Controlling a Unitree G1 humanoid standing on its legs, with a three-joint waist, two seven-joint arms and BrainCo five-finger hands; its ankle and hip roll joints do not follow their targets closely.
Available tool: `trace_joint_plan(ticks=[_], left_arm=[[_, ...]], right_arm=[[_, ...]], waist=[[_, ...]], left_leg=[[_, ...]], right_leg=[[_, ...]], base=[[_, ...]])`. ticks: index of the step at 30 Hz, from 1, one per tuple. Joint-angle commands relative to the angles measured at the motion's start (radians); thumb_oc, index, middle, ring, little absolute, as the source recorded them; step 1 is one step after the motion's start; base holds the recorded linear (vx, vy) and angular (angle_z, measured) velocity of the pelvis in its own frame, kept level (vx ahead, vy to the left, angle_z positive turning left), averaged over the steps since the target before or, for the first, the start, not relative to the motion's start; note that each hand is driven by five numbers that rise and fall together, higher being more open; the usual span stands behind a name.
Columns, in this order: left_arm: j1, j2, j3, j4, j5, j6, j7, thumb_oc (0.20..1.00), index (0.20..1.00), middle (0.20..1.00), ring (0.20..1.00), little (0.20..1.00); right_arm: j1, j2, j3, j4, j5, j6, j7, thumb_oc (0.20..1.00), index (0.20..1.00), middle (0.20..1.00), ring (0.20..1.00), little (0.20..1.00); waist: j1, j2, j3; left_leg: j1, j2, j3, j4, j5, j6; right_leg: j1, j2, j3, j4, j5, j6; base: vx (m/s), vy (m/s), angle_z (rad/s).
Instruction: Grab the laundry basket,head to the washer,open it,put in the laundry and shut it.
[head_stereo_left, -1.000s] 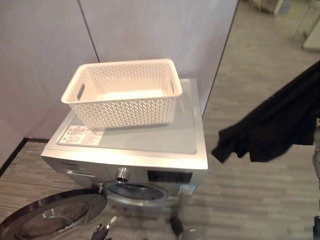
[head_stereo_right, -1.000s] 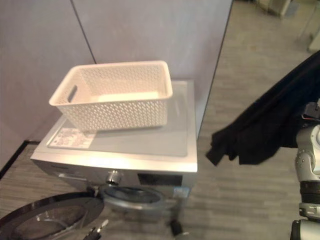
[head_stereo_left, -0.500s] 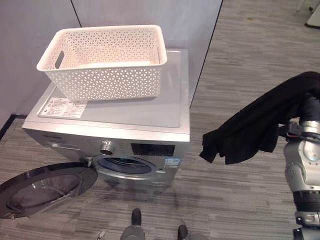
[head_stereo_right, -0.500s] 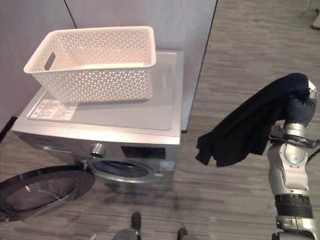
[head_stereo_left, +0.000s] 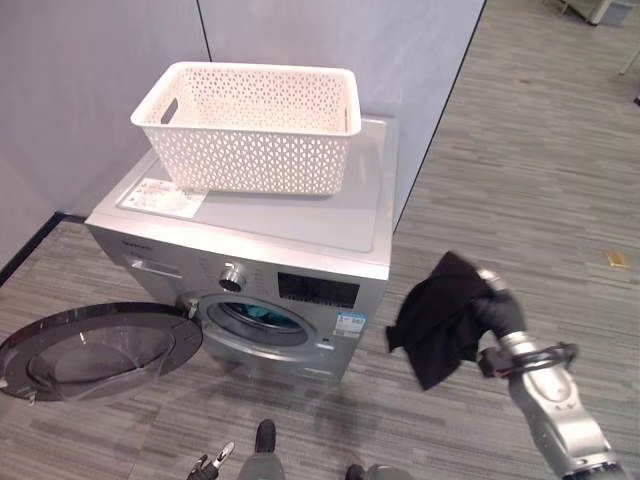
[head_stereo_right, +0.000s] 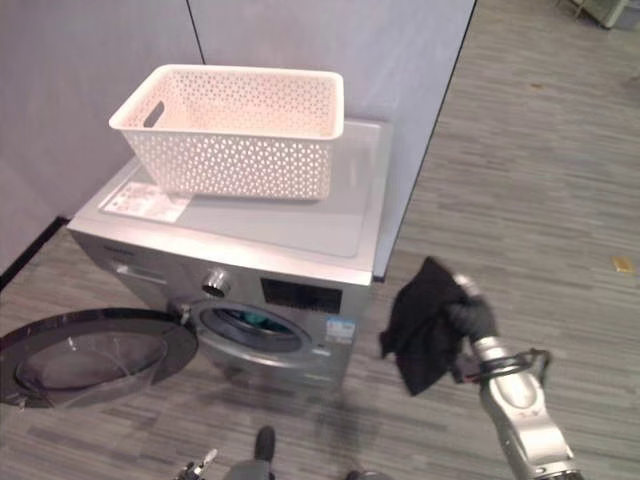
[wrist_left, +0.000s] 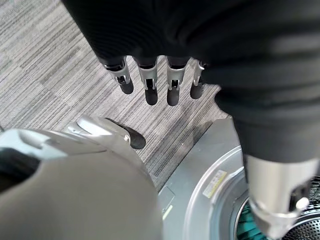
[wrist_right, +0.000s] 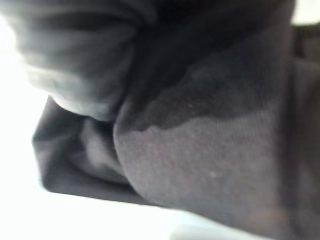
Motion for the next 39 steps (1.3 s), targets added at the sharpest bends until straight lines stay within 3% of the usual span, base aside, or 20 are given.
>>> trace_joint_plan(ticks=[1, 2, 3, 7, 8, 9, 10, 12, 15, 16, 18, 20, 21, 22, 24, 25, 29, 32, 35, 39], left_arm=[[-0.055, 0.056, 0.008, 0.027, -0.004, -0.013, -0.02, 1.0, 1.0, 1.0, 1.0, 1.0], [-0.045, 0.053, 0.01, 0.038, -0.005, -0.011, -0.023, 1.0, 1.0, 1.0, 1.0, 1.0], [-0.044, 0.053, 0.012, 0.038, -0.005, -0.012, -0.023, 1.0, 1.0, 1.0, 1.0, 1.0], [-0.023, 0.046, 0.016, 0.065, 0.023, -0.012, -0.021, 1.0, 1.0, 1.0, 1.0, 1.0], [-0.024, 0.046, 0.016, 0.065, 0.023, -0.012, -0.021, 1.0, 1.0, 1.0, 1.0, 1.0], [-0.034, 0.044, 0.017, 0.069, 0.027, -0.01, -0.015, 1.0, 1.0, 1.0, 1.0, 1.0], [-0.039, 0.057, 0.032, 0.062, 0.029, -0.002, -0.009, 1.0, 1.0, 1.0, 1.0, 1.0], [-0.033, 0.067, 0.049, 0.084, 0.052, 0.0, -0.001, 1.0, 1.0, 1.0, 1.0, 1.0], [-0.033, 0.082, 0.066, 0.096, 0.053, 0.002, -0.004, 1.0, 1.0, 1.0, 1.0, 1.0], [-0.028, 0.087, 0.068, 0.094, 0.049, 0.001, -0.004, 1.0, 1.0, 1.0, 1.0, 1.0], [-0.021, 0.087, 0.055, 0.102, 0.069, -0.001, -0.006, 1.0, 1.0, 1.0, 1.0, 1.0], [-0.026, 0.081, 0.044, 0.115, 0.1, -0.003, -0.001, 1.0, 1.0, 1.0, 1.0, 1.0], [-0.044, 0.079, 0.019, 0.111, 0.125, -0.011, 0.007, 1.0, 1.0, 1.0, 1.0, 1.0], [-0.046, 0.075, -0.051, 0.037, 0.189, -0.024, 0.018, 1.0, 1.0, 1.0, 1.0, 1.0], [-0.046, 0.075, -0.051, 0.037, 0.189, -0.024, 0.018, 1.0, 1.0, 1.0, 1.0, 1.0], [-0.05, 0.083, -0.119, -0.06, 0.229, -0.032, 0.024, 1.0, 1.0, 1.0, 1.0, 1.0], [-0.073, 0.115, -0.21, -0.203, 0.291, -0.046, 0.052, 1.0, 1.0, 1.0, 1.0, 1.0], [-0.152, 0.178, -0.304, -0.395, 0.427, -0.062, 0.112, 1.0, 1.0, 1.0, 1.0, 1.0], [-0.317, 0.224, -0.398, -0.526, 0.557, -0.054, 0.165, 1.0, 1.0, 1.0, 1.0, 1.0], [-0.552, 0.18, -0.516, -0.466, 0.586, -0.035, 0.194, 1.0, 1.0, 1.0, 1.0, 1.0]], right_arm=[[-0.178, 0.009, 0.053, -0.091, 0.075, -0.053, 0.076, 0.2, 0.2, 0.2, 0.2, 0.2], [-0.195, 0.014, 0.075, -0.086, 0.082, -0.049, 0.083, 0.2, 0.2, 0.2, 0.2, 0.2], [-0.197, 0.014, 0.077, -0.085, 0.082, -0.05, 0.083, 0.2, 0.2, 0.2, 0.2, 0.2], [-0.159, 0.013, 0.052, -0.092, 0.063, -0.052, 0.069, 0.2, 0.2, 0.2, 0.2, 0.2], [-0.158, 0.013, 0.051, -0.092, 0.063, -0.052, 0.069, 0.2, 0.2, 0.2, 0.2, 0.2], [-0.134, 0.008, 0.035, -0.099, 0.051, -0.05, 0.063, 0.2, 0.2, 0.2, 0.2, 0.2], [-0.131, 0.01, 0.025, -0.101, 0.036, -0.048, 0.041, 0.2, 0.2, 0.2, 0.2, 0.2], [-0.103, 0.018, 0.014, -0.117, 0.026, -0.045, 0.052, 0.2, 0.2, 0.2, 0.2, 0.2], [-0.087, 0.023, 0.005, -0.116, 0.034, -0.044, 0.06, 0.2, 0.2, 0.2, 0.2, 0.2], [-0.092, 0.026, 0.012, -0.117, 0.043, -0.045, 0.063, 0.2, 0.2, 0.2, 0.2, 0.2], [-0.081, 0.045, 0.03, -0.112, 0.05, -0.045, 0.074, 0.2, 0.2, 0.2, 0.2, 0.2], [-0.057, 0.046, 0.032, -0.116, 0.039, -0.04, 0.085, 0.2, 0.2, 0.2, 0.2, 0.2], [-0.046, 0.048, 0.04, -0.111, 0.025, -0.037, 0.081, 0.2, 0.2, 0.2, 0.2, 0.2], [-0.043, 0.045, 0.079, -0.105, 0.008, -0.018, 0.089, 0.2, 0.2, 0.2, 0.2, 0.2], [-0.043, 0.045, 0.079, -0.105, 0.008, -0.018, 0.089, 0.2, 0.2, 0.2, 0.2, 0.2], [-0.052, 0.043, 0.103, -0.103, -0.002, -0.009, 0.096, 0.2, 0.2, 0.2, 0.2, 0.2], [-0.077, 0.048, 0.146, -0.087, 0.0, -0.001, 0.093, 0.2, 0.2, 0.2, 0.2, 0.2], [-0.107, 0.069, 0.198, -0.067, -0.009, -0.001, 0.079, 0.2, 0.2, 0.2, 0.2, 0.2], [-0.14, 0.13, 0.246, 0.005, -0.004, 0.006, 0.035, 0.2, 0.2, 0.2, 0.2, 0.2], [-0.174, 0.167, 0.309, 0.032, 0.026, 0.009, 0.016, 0.2, 0.2, 0.2, 0.2, 0.2]], waist=[[0.065, -0.104, 0.11], [0.072, -0.104, 0.102], [0.071, -0.104, 0.102], [0.054, -0.113, 0.078], [0.051, -0.113, 0.074], [0.02, -0.112, 0.074], [0.02, -0.108, 0.086], [0.026, -0.108, 0.081], [0.028, -0.117, 0.077], [0.04, -0.121, 0.078], [0.065, -0.117, 0.085], [0.049, -0.107, 0.081], [0.031, -0.1, 0.081], [0.016, -0.083, 0.075], [0.015, -0.083, 0.072], [0.009, -0.078, 0.07], [-0.001, -0.074, 0.06], [-0.011, -0.077, 0.064], [-0.03, -0.083, 0.074], [-0.056, -0.089, 0.106]], left_leg=[[-0.03, -0.134, -0.273, 0.195, -0.162, 0.03], [-0.021, -0.166, -0.313, 0.184, -0.173, 0.042], [-0.02, -0.166, -0.313, 0.186, -0.175, 0.042], [-0.037, -0.12, -0.101, 0.206, -0.182, 0.051], [-0.041, -0.121, -0.104, 0.202, -0.177, 0.051], [-0.042, -0.045, 0.026, 0.186, -0.152, 0.04], [-0.057, 0.015, 0.09, 0.204, -0.139, 0.028], [-0.043, -0.007, 0.047, 0.194, -0.151, 0.023], [-0.06, 0.0, 0.029, 0.212, -0.14, 0.006], [-0.069, -0.006, -0.006, 0.21, -0.133, -0.002], [-0.04, -0.057, -0.168, 0.184, -0.154, -0.003], [-0.018, -0.036, -0.122, 0.154, -0.151, 0.0], [-0.017, -0.013, -0.049, 0.139, -0.137, -0.004], [0.012, -0.022, -0.002, 0.111, -0.151, 0.004], [0.01, -0.023, -0.003, 0.107, -0.147, 0.004], [0.032, -0.028, 0.019, 0.091, -0.159, 0.013], [0.058, -0.03, 0.051, 0.049, -0.156, 0.026], [0.075, -0.033, 0.074, 0.016, -0.154, 0.033], [0.076, -0.032, 0.093, -0.014, -0.143, 0.036], [0.057, -0.029, 0.088, -0.013, -0.132, 0.035]], right_leg=[[0.169, 0.052, 0.1, -0.412, 0.165, 0.023], [0.162, 0.067, 0.118, -0.412, 0.167, 0.024], [0.164, 0.067, 0.118, -0.412, 0.166, 0.024], [0.179, 0.07, 0.066, -0.403, 0.145, 0.019], [0.174, 0.069, 0.063, -0.403, 0.146, 0.02], [0.174, 0.057, 0.023, -0.388, 0.133, 0.017], [0.175, 0.038, -0.01, -0.368, 0.131, 0.014], [0.189, 0.032, -0.019, -0.36, 0.126, 0.016], [0.197, 0.026, -0.03, -0.362, 0.122, 0.014], [0.196, 0.028, -0.023, -0.365, 0.124, 0.015], [0.195, 0.033, 0.005, -0.365, 0.123, 0.025], [0.196, 0.026, -0.006, -0.361, 0.119, 0.03], [0.19, 0.007, -0.023, -0.358, 0.122, 0.033], [0.181, -0.018, -0.009, -0.348, 0.128, 0.044], [0.178, -0.018, -0.011, -0.35, 0.131, 0.044], [0.178, -0.031, 0.002, -0.348, 0.138, 0.055], [0.166, -0.042, 0.03, -0.358, 0.155, 0.071], [0.149, -0.048, 0.051, -0.364, 0.167, 0.081], [0.123, -0.05, 0.063, -0.374, 0.182, 0.091], [0.096, -0.05, 0.061, -0.365, 0.184, 0.09]], base=[[-0.1, -0.311, -0.25], [-0.01, -0.167, -0.15], [0.02, -0.079, 0.08], [0.03, -0.052, -0.05], [0.02, 0.01, 0.26], [-0.03, 0.056, 1.03], [0.01, 0.054, 1.44], [0.06, 0.026, 1.09], [0.07, 0.031, 0.07], [0.07, 0.063, 0.04], [0.13, 0.145, -0.28], [0.07, 0.155, -0.41], [0.02, 0.325, 0.11], [0.02, 0.326, 0.2], [0.03, 0.166, -0.16], [0.05, 0.166, -0.46], [0.01, 0.124, -0.37], [-0.04, 0.062, -0.33], [-0.09, 0.043, -0.18], [-0.12, 0.011, -0.05]])
